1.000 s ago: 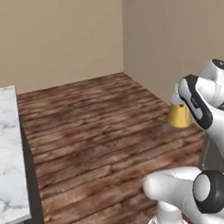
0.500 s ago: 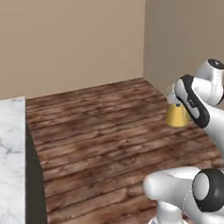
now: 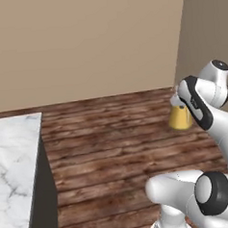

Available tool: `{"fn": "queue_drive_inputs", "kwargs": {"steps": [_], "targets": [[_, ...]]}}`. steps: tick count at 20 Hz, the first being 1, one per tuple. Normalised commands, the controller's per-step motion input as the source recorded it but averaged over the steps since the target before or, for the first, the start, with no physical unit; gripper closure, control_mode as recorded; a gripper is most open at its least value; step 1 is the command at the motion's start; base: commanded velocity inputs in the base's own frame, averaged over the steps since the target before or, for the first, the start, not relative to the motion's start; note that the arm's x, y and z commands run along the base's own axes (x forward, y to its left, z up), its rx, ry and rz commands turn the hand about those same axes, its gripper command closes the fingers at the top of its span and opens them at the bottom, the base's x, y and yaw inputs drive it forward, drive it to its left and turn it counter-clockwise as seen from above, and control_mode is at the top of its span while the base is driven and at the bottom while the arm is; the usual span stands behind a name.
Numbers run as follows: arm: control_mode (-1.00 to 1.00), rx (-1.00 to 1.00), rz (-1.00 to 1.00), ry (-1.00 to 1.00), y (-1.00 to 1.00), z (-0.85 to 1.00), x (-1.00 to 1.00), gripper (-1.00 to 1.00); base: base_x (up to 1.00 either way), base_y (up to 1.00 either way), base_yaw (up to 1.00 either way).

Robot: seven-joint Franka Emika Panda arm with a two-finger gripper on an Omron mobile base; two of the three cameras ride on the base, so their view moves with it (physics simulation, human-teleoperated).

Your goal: There is a tray on the dining counter. Grab the cup, mug, and pitcher and place them on the tray. The pitcher may be placed next to the tray if it cannot fit the tray.

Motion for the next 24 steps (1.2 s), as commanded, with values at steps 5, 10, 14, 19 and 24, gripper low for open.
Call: {"fn": "queue_drive_inputs", "kwargs": {"steps": [5,10,14,19,24], "targets": [[1.0,0.0,0.0,0.0,0.0,0.0,0.0,1.0,1.0,-0.42,0.24],[1.0,0.0,0.0,0.0,0.0,0.0,0.0,1.0,1.0,-0.65,0.19],[1.0,0.0,0.0,0.0,0.0,0.0,0.0,1.0,0.99,-0.74,0.18],[1.0,0.0,0.0,0.0,0.0,0.0,0.0,1.0,0.99,-0.73,0.23],[1.0,0.0,0.0,0.0,0.0,0.0,0.0,1.0,1.0,-0.39,0.4]]}}
